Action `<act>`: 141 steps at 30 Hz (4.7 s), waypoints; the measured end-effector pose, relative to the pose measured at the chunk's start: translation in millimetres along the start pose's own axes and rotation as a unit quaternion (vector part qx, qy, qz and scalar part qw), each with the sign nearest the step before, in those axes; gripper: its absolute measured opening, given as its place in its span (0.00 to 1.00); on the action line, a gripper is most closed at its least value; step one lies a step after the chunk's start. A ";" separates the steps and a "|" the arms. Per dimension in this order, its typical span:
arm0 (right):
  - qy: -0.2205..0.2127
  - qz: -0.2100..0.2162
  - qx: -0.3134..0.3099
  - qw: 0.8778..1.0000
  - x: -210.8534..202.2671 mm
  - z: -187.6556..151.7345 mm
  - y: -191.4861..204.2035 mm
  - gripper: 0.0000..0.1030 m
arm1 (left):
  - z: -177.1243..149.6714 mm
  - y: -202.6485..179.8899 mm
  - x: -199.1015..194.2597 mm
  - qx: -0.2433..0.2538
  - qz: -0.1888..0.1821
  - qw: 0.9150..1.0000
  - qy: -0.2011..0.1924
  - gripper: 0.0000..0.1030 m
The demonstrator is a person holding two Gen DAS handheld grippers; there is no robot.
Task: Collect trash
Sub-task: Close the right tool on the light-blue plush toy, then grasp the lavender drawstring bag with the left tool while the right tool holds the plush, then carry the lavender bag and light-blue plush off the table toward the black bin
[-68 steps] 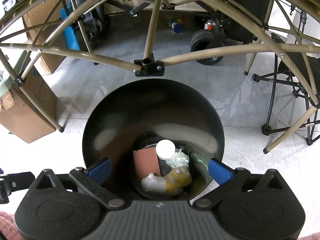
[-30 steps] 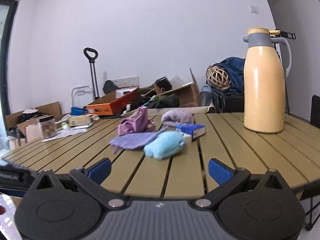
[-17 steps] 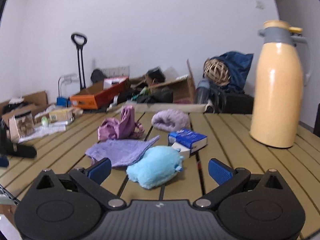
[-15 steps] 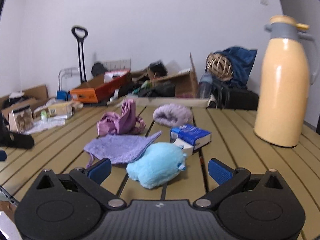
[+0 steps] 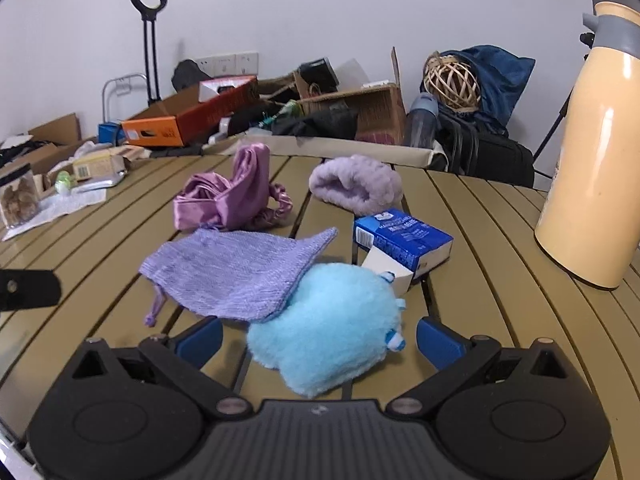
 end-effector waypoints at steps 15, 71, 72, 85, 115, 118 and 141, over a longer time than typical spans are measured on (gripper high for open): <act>0.025 -0.005 -0.014 1.000 13.2 6.4 6.8 0.86 | -4.6 -3.6 9.7 -0.009 -0.003 1.000 0.013 1.00; 0.020 0.069 0.043 0.996 -30.0 -41.7 -110.6 0.70 | -50.5 -121.8 72.2 0.151 0.007 0.988 0.031 0.60; 0.020 0.066 0.046 0.997 -30.7 -41.9 -113.4 0.70 | -51.0 -122.0 72.3 0.153 0.008 0.988 0.030 0.59; 0.016 0.023 0.082 0.996 -26.7 -41.4 -136.0 0.70 | -59.0 -130.3 69.4 0.174 0.010 0.984 0.021 0.73; 0.005 0.036 0.097 0.995 -38.1 -42.3 -131.9 0.70 | -76.7 -141.2 36.1 0.206 -0.036 0.977 -0.032 0.06; 0.003 0.039 0.097 0.995 -40.9 -43.0 -130.6 0.70 | -75.1 -141.0 27.6 0.204 -0.049 0.977 -0.043 0.06; -0.035 0.067 0.114 0.991 -93.0 -51.3 -121.8 0.70 | -63.6 -117.9 -73.0 0.180 -0.100 0.971 -0.124 0.04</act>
Point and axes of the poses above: each gripper's, at about its wrist camera, not at the fingertips, and x roughly the way its jaws point, y to its left, z to its top, the point moved 2 cm from there along x, roughly the way its jaws point, and after that the axes turned 11 degrees about -z, right-handed, at the moved point
